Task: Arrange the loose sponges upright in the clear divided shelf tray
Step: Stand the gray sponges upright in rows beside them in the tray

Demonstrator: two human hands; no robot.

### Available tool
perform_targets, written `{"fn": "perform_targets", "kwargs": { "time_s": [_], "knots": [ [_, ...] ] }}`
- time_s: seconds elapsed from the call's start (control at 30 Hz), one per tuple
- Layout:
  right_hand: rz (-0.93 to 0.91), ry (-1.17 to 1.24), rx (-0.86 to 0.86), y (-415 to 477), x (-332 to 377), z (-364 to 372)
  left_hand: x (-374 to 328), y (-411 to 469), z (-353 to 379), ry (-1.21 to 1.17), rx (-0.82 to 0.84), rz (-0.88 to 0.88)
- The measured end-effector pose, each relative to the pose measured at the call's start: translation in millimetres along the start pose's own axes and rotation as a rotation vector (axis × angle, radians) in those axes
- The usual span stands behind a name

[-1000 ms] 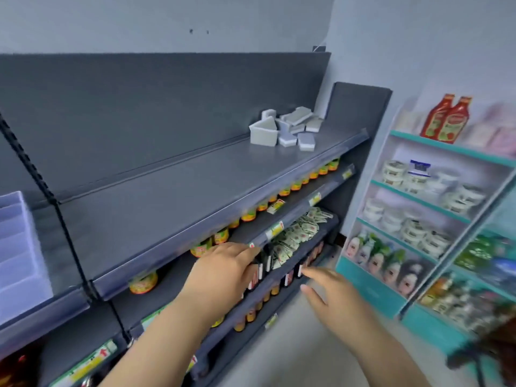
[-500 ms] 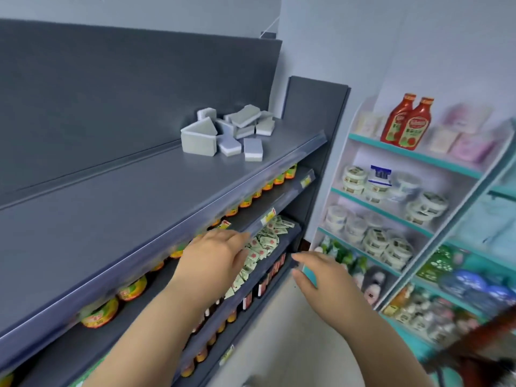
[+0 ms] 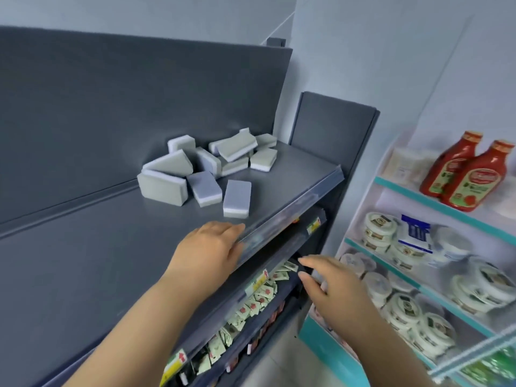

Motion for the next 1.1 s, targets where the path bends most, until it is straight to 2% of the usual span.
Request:
{"fn": "perform_targets", "kwargs": {
  "time_s": [0.17, 0.37, 0.5, 0.63, 0.7, 0.77, 0.87, 1.0, 1.1],
  "knots": [
    [-0.181, -0.020, 0.073, 94, -22, -7, 17, 54, 18, 0.112, -0.036, -0.112],
    [-0.486, -0.078, 0.273, 184, -21, -20, 47, 101, 37, 0.162, -0.045, -0.439],
    [-0.640, -0.031, 0.336, 223, -14, -17, 72, 115, 54, 0.179, 0.055, -0.661],
    [-0.787, -0.026, 0.400, 236, 8, 8, 73, 114, 62, 0.172, 0.085, -0.625],
    [-0.816, -0.072, 0.432, 235, 17, 21, 68, 114, 58, 0.191, -0.013, -0.597],
    [-0.821, -0.172, 0.454, 236, 21, 31, 67, 114, 55, 0.166, -0.077, -0.663],
    [-0.800, -0.241, 0.457, 244, 21, 34, 71, 117, 57, 0.145, -0.102, -0.700],
    [-0.772, -0.237, 0.445, 255, 18, 30, 77, 125, 59, 0.289, -0.039, -0.622],
    [-0.782, -0.253, 0.435, 261, 9, 25, 79, 130, 60, 0.329, 0.011, -0.638]
  ]
}}
Point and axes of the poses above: each hand's wrist, its own y-axis towards the middle knuckle, its own z-axis out of the palm, x = y × z, the point moved 4 cm from there along y, towards the middle knuckle, and after that the axes turned 8 degrees about x, right-handed, at the moved point
